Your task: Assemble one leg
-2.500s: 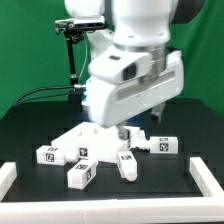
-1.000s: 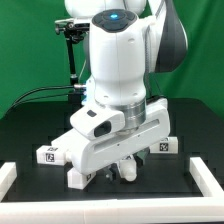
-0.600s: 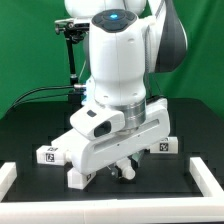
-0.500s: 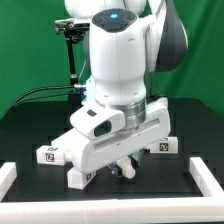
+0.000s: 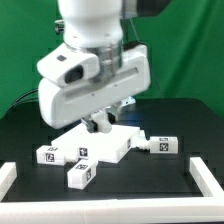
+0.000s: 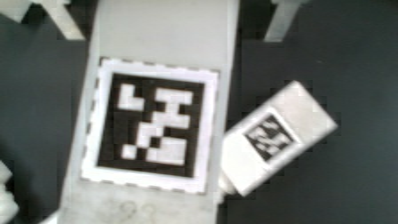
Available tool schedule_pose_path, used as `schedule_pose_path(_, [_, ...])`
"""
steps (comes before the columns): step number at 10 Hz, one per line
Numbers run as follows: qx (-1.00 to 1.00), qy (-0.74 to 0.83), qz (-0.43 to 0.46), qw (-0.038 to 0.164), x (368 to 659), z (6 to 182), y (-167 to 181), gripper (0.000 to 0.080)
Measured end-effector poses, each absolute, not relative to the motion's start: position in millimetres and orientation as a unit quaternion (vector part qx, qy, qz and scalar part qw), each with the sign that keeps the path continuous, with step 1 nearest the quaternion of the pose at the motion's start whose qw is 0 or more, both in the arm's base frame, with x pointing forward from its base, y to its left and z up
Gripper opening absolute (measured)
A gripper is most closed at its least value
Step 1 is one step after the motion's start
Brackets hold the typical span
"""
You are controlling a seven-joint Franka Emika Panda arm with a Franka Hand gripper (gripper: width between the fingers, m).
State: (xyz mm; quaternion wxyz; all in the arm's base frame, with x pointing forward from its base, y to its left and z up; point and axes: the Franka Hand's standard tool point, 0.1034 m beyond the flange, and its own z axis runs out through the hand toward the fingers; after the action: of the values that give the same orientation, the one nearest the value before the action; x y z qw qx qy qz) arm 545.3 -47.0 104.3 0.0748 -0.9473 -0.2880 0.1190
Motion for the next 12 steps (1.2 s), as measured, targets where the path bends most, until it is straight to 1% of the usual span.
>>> schedule_pose_path(1, [-0.949, -0.277, 0.123, 0.084, 544.1, 93.6, -52.7, 0.0285])
schedule_pose_path(5, [-0.949, -0.279, 0.123, 0.083, 545.0, 94.3, -48.9, 0.0285])
schedule_pose_path(6, [-0.952, -0.272, 0.120, 0.079, 539.7, 94.5, -57.1, 0.0285])
schedule_pose_path(8, [-0.955, -0.252, 0.133, 0.081, 503.5, 90.6, -107.3, 0.0285])
schedule_pose_path(9, [-0.956, -0.249, 0.134, 0.079, 491.7, 86.1, -129.3, 0.0285])
schedule_pose_path(10, [-0.960, -0.234, 0.133, 0.079, 479.1, 76.6, -141.2, 0.0285])
schedule_pose_path(11, [-0.962, -0.216, 0.139, 0.090, 472.6, 71.5, -139.9, 0.0285])
schedule_pose_path(12, [-0.962, -0.220, 0.137, 0.088, 475.0, 72.3, -138.9, 0.0285])
